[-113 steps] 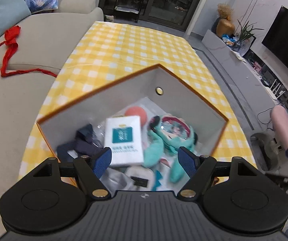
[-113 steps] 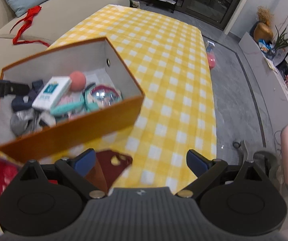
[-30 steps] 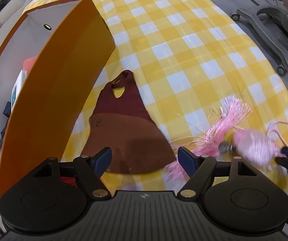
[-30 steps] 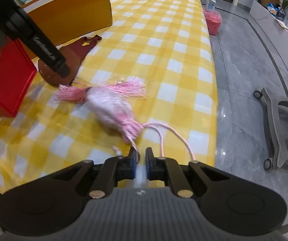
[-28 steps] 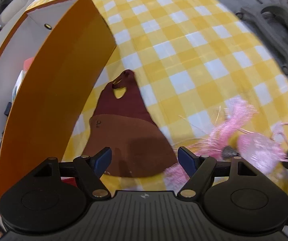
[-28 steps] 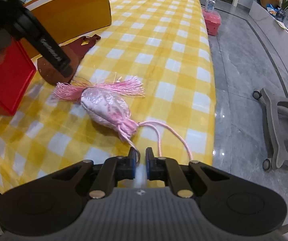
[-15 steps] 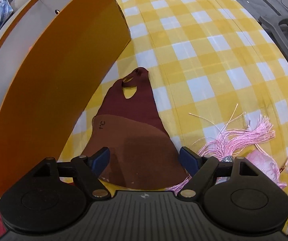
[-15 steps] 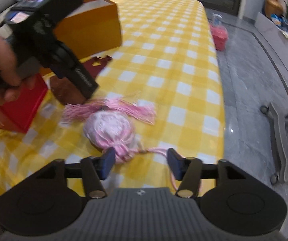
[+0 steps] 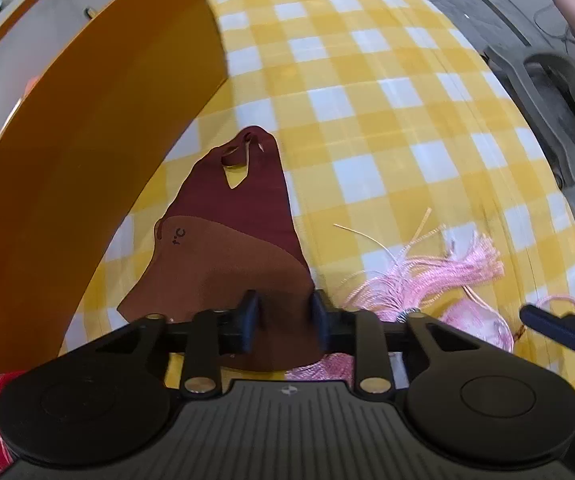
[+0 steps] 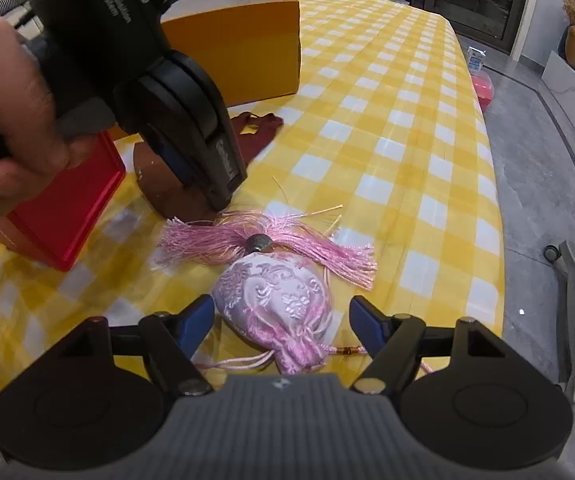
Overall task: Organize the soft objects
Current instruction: 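Grasp the pink tasseled pouch with the right tool while the left tool grasps the brown leather piece, then carry the pink pouch and brown leather piece in both tools over the orange box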
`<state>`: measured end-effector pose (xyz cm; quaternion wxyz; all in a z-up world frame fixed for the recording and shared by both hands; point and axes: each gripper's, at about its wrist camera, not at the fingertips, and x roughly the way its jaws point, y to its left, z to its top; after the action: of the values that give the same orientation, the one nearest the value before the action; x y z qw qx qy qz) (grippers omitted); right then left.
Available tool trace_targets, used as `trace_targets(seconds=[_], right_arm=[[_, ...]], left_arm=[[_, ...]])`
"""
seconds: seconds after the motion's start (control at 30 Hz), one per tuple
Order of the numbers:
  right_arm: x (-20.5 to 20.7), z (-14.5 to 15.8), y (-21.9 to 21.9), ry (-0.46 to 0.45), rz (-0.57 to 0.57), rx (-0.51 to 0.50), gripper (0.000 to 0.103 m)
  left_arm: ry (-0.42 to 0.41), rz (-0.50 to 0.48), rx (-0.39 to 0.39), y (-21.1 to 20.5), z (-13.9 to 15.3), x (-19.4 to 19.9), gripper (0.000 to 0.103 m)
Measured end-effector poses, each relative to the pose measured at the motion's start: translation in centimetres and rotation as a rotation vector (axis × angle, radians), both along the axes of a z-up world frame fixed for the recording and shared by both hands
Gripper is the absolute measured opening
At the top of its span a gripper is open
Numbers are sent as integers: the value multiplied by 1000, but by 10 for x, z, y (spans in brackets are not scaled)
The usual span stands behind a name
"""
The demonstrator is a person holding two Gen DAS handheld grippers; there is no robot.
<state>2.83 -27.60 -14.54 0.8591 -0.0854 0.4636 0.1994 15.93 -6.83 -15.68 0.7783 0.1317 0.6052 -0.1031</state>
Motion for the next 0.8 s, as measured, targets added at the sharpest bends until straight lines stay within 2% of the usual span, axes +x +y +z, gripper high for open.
trace_targets(seconds=[0.1, 0.13, 0.23, 0.37, 0.8], right_arm=[[2, 0, 2, 20, 6, 3, 65], [2, 0, 2, 31, 10, 6, 60], [3, 0, -1, 42, 4, 8, 57], [4, 3, -5, 39, -14, 15, 51], [12, 30, -16, -7, -141, 74, 50]], left_arm=[[-24, 8, 5, 1, 2, -5, 8], [-27, 31, -6, 4, 3, -3, 7], [-31, 90, -50, 17, 11, -8, 6], [-55, 82, -79, 24, 23, -3, 6], [-166, 95, -201, 48, 100, -24, 6]])
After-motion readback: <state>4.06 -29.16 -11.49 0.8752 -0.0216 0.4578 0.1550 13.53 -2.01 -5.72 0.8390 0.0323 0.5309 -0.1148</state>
